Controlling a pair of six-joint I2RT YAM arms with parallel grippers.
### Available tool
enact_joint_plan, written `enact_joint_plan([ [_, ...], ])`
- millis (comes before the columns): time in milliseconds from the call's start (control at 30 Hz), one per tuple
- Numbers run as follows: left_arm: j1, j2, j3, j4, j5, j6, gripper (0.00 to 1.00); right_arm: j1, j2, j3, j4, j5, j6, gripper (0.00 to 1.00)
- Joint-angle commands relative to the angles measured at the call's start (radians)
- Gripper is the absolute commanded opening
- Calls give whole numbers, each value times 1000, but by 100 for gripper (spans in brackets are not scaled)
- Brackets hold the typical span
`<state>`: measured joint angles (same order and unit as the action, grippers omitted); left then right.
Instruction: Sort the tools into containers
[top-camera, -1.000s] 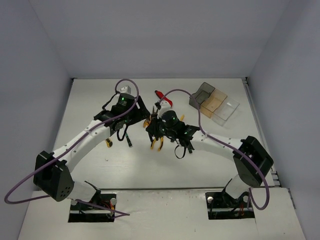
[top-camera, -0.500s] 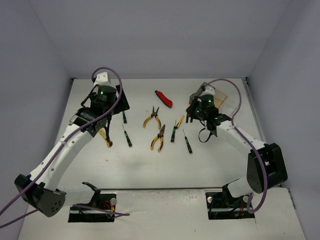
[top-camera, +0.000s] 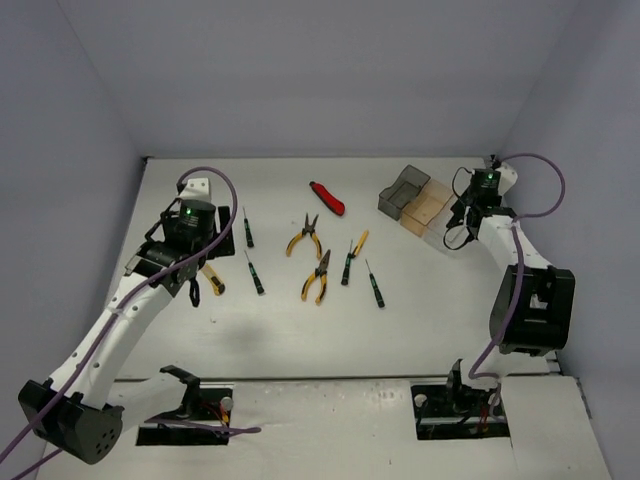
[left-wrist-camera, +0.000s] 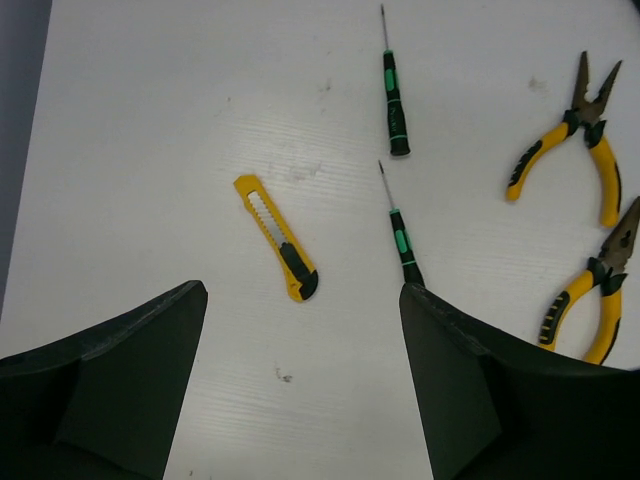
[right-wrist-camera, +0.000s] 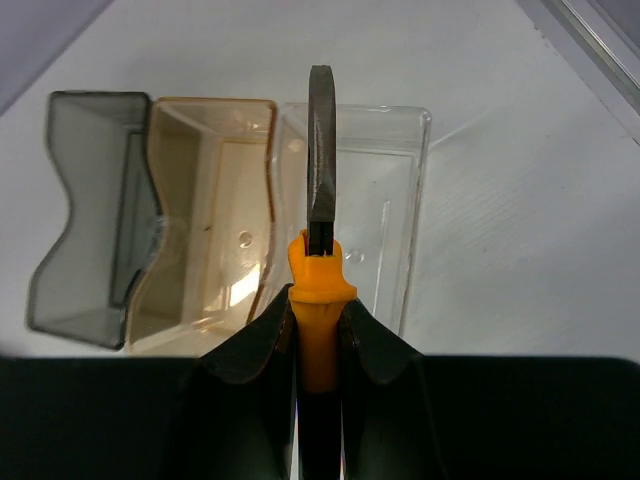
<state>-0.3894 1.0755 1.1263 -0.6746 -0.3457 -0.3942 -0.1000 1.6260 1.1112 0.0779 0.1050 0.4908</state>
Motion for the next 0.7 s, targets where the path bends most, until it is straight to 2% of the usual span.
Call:
enact_joint_plan([
  [0, 77, -18, 3, 21, 63, 13, 75, -7, 74, 94, 26, 4, 13, 0],
  [267, 119, -26, -7, 20, 127, -6, 75, -13, 171, 139, 27, 49, 29, 3],
  [467, 133, -17, -7, 21, 159, -14, 75, -17, 224, 169, 26, 29, 26, 11],
  [667, 141, -13, -8, 23, 173, -18, 75, -17, 253, 176, 29, -5, 33, 13],
])
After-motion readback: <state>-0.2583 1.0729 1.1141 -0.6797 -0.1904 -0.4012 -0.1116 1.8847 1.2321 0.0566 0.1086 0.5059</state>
